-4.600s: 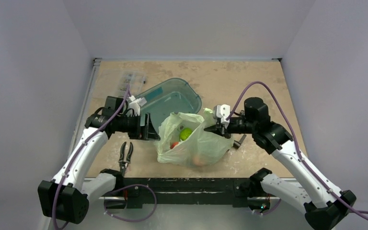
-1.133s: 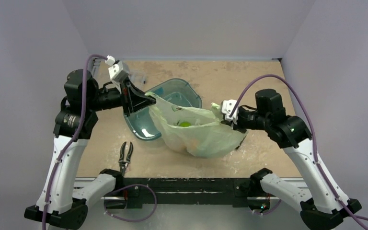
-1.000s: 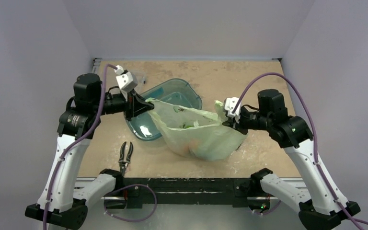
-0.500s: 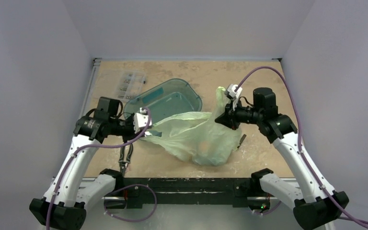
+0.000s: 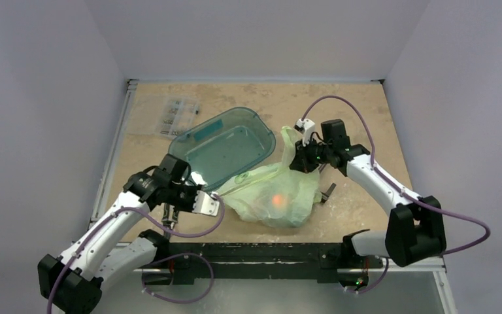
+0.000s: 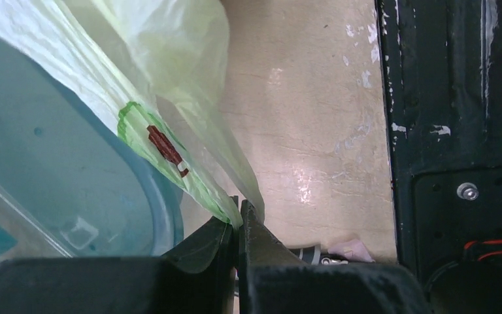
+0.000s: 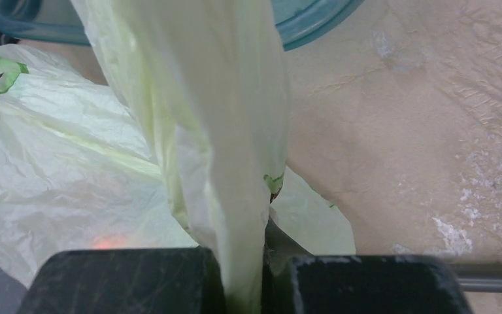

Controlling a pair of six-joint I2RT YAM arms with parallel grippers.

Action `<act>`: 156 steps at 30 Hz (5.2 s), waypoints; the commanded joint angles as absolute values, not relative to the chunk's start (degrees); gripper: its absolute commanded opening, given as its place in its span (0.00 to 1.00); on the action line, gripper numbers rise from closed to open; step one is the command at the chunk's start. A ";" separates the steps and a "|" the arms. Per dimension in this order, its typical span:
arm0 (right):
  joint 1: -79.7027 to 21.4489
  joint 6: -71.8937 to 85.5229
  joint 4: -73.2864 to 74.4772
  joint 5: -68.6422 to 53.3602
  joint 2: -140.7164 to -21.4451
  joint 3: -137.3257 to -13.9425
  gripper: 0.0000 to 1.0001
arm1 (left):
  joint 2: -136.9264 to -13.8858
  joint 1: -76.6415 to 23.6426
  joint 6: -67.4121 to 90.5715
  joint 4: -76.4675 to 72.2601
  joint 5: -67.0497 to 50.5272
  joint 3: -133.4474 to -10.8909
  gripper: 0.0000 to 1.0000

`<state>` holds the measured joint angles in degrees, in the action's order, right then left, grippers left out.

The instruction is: Place the fake fruits into the plastic bag and tie a complex knot

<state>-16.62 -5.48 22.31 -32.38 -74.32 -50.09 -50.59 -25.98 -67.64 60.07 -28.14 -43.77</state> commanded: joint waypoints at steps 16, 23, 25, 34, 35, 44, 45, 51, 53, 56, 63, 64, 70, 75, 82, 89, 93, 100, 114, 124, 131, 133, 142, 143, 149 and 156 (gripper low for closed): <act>-16.92 -28.97 34.22 -46.23 -65.59 -59.81 0.00 | -60.50 -27.33 -47.78 76.38 -50.46 -81.20 0.86; -18.04 -33.46 36.92 -52.22 -67.09 -63.34 0.00 | -63.47 -28.96 -26.76 47.85 -46.97 -87.00 1.00; -19.59 -33.49 36.71 -52.97 -67.54 -64.42 0.00 | -66.25 -32.37 -28.45 43.89 -43.37 -88.44 0.98; -25.76 -34.17 36.82 -52.19 -69.38 -66.85 0.00 | -80.67 -43.07 -41.36 46.85 -41.27 -101.54 0.76; -25.83 -34.08 36.81 -52.21 -69.60 -67.21 0.00 | -81.10 -43.85 -41.34 46.78 -41.60 -101.67 0.77; -26.96 -32.72 35.78 -52.92 -70.82 -68.89 0.24 | -81.74 -47.90 -40.71 46.05 -39.35 -100.78 0.01; -26.95 -32.81 35.85 -53.10 -70.00 -68.53 0.37 | -81.68 -47.85 -40.17 46.32 -37.99 -100.71 0.00; -26.39 -10.82 16.57 -45.42 -54.24 -57.74 0.90 | -80.14 -44.84 -27.76 39.59 -35.94 -97.93 0.00; -26.49 3.37 1.51 -38.03 -48.48 -50.28 0.95 | -79.74 -44.56 -21.43 34.48 -33.69 -97.01 0.00; -27.70 17.48 -15.51 -30.31 -46.64 -42.67 0.98 | -79.30 -44.64 -13.08 29.83 -30.45 -96.10 0.00; -37.15 16.73 -30.22 -10.44 -55.12 -42.09 0.99 | -78.02 -44.65 0.15 23.96 -25.58 -93.09 0.00; -38.69 15.20 -32.09 -8.52 -56.38 -41.81 0.99 | -77.97 -44.65 1.80 23.45 -25.66 -92.89 0.00; -44.94 11.81 -34.26 3.32 -63.36 -39.39 0.38 | -75.54 -44.12 9.30 19.63 -25.92 -90.87 0.00; -45.30 7.50 -40.52 1.88 -65.36 -27.18 0.26 | -73.55 -41.26 15.65 13.71 -31.32 -89.34 0.00; -45.27 6.11 -45.86 -1.70 -71.10 -21.06 0.17 | -72.43 -38.95 18.61 11.80 -35.69 -88.67 0.00; -45.20 8.11 -37.30 -6.42 -65.81 -23.84 0.00 | -70.44 -35.52 12.53 18.36 -40.14 -86.83 0.31; -44.62 7.45 -30.84 -6.88 -56.42 -25.49 0.00 | -66.13 -20.39 12.34 27.48 -47.47 -81.53 1.00; -44.38 7.89 -28.96 -12.15 -49.96 -24.26 0.00 | -66.16 -23.07 -13.57 41.79 -53.03 -75.41 0.89; -44.38 12.94 -28.66 -9.50 -49.08 -27.47 0.00 | -72.40 -33.99 -21.60 18.64 -48.69 -58.82 0.58; -43.88 17.61 -30.88 -7.76 -50.58 -27.79 0.25 | -68.38 -42.77 -14.55 10.11 -41.59 -53.04 0.00; -43.91 19.70 -33.42 -5.02 -55.26 -27.51 0.50 | -67.52 -47.81 -15.85 9.94 -40.60 -53.55 0.00; -43.90 20.04 -33.89 -3.08 -56.65 -27.55 0.47 | -67.06 -50.23 -18.05 11.08 -40.87 -53.49 0.00; -43.87 18.83 -34.11 -2.11 -59.02 -26.19 0.00 | -65.49 -53.33 -24.01 15.02 -36.46 -53.14 0.00; -43.86 17.60 -33.70 -2.27 -58.68 -25.88 0.00 | -64.93 -52.89 -23.76 17.74 -36.48 -54.37 0.08; -43.88 10.10 -31.74 0.75 -54.08 -25.40 0.00 | -59.10 -35.59 -9.94 32.98 -40.73 -65.03 0.82; -43.90 8.86 -29.57 0.18 -50.41 -25.11 0.00 | -58.06 -17.15 -2.72 56.99 -40.64 -70.61 1.00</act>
